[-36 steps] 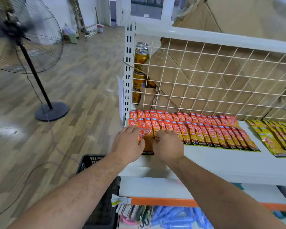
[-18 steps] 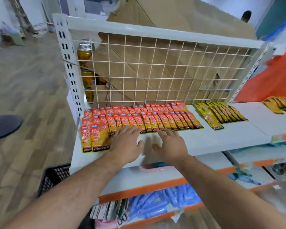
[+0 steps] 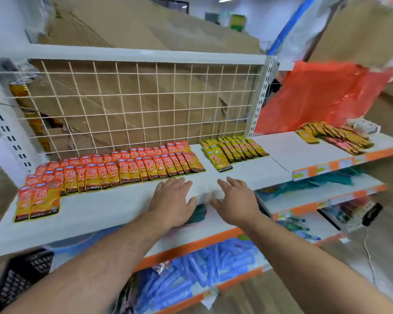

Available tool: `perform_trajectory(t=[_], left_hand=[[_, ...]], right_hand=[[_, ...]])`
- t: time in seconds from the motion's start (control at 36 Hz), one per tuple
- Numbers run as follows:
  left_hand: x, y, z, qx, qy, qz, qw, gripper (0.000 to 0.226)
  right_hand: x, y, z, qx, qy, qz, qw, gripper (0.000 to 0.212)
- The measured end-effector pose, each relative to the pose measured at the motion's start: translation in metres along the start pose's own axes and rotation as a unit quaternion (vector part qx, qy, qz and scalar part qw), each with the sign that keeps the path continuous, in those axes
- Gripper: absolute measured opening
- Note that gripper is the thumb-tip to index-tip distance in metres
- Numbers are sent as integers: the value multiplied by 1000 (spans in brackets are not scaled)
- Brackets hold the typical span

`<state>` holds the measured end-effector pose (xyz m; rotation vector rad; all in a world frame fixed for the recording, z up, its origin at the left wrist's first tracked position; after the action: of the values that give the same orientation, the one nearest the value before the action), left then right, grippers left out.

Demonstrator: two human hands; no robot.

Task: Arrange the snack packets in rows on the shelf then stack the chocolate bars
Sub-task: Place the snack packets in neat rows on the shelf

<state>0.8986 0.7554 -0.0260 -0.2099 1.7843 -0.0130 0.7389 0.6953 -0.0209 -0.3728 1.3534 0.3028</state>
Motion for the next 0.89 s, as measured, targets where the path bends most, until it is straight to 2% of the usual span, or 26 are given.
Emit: perform_trajectory(t=[0.47, 0.89], left_hand=[[58, -81, -184, 104, 4, 31, 994, 55], [124, -228, -341, 250, 16, 43, 967, 58]], right_hand=[[-34, 14, -197, 120, -51, -23, 991, 71], [-59, -30, -367, 245, -20, -12, 969, 70]])
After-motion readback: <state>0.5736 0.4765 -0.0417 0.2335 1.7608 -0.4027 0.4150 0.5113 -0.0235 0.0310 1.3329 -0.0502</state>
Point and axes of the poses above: each hand's wrist, its own y-axis away from the middle knuckle, its own x-axis out of the palm, z = x × y, the point moved 7 cm from there along -y, towards the middle knuckle, and after that the axes turned 2 degrees about -z, right-handed, at the moved point
